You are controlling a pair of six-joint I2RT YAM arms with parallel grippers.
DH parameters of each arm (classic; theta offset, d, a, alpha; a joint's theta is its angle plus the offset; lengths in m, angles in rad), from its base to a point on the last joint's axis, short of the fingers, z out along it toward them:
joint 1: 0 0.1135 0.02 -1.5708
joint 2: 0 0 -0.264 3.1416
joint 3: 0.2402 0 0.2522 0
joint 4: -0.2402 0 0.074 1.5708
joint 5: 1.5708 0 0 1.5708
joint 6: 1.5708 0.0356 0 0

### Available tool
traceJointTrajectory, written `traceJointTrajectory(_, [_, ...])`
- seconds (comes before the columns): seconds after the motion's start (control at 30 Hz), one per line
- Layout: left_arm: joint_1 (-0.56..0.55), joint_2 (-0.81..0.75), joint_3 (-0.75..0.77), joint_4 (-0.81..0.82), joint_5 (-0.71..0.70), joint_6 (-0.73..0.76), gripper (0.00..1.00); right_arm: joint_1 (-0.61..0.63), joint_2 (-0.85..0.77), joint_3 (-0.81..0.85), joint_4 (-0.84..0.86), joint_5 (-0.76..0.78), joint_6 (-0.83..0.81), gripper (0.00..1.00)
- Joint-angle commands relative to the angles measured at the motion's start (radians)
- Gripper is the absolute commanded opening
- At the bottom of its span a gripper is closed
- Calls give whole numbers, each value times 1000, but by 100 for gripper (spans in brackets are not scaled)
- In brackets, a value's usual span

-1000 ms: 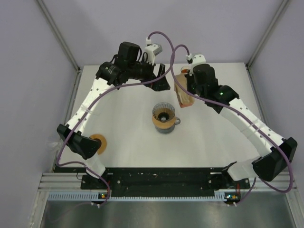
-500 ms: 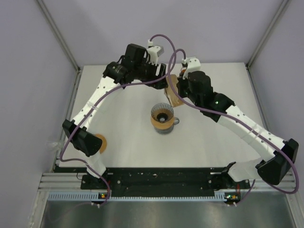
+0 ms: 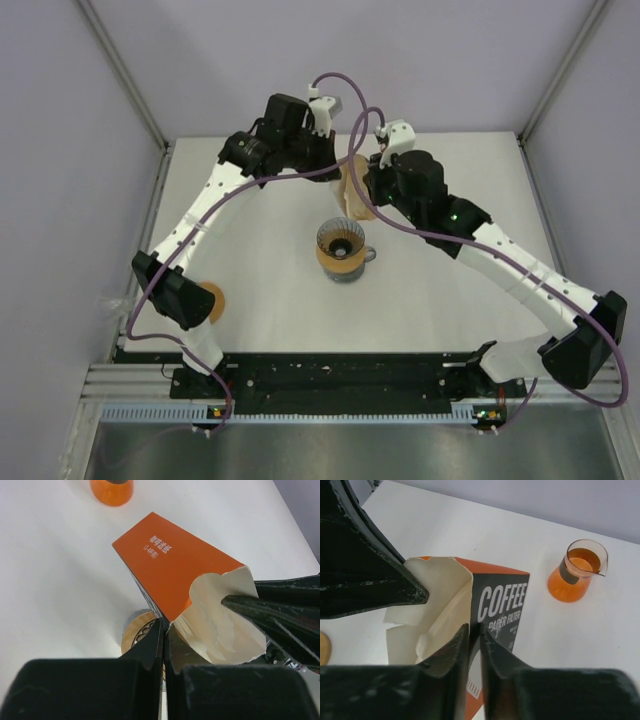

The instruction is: Place the coffee filter in the dripper

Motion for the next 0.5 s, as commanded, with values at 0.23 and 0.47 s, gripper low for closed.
traceJointTrajectory(0.23, [-8,-66,42,32,-186,-43,0,13,-38,198,-16,-24,-89,44])
traceJointTrajectory(0.47, [-8,-35,84,20,-229,-102,0,164,-40,227,-18,98,-68,39])
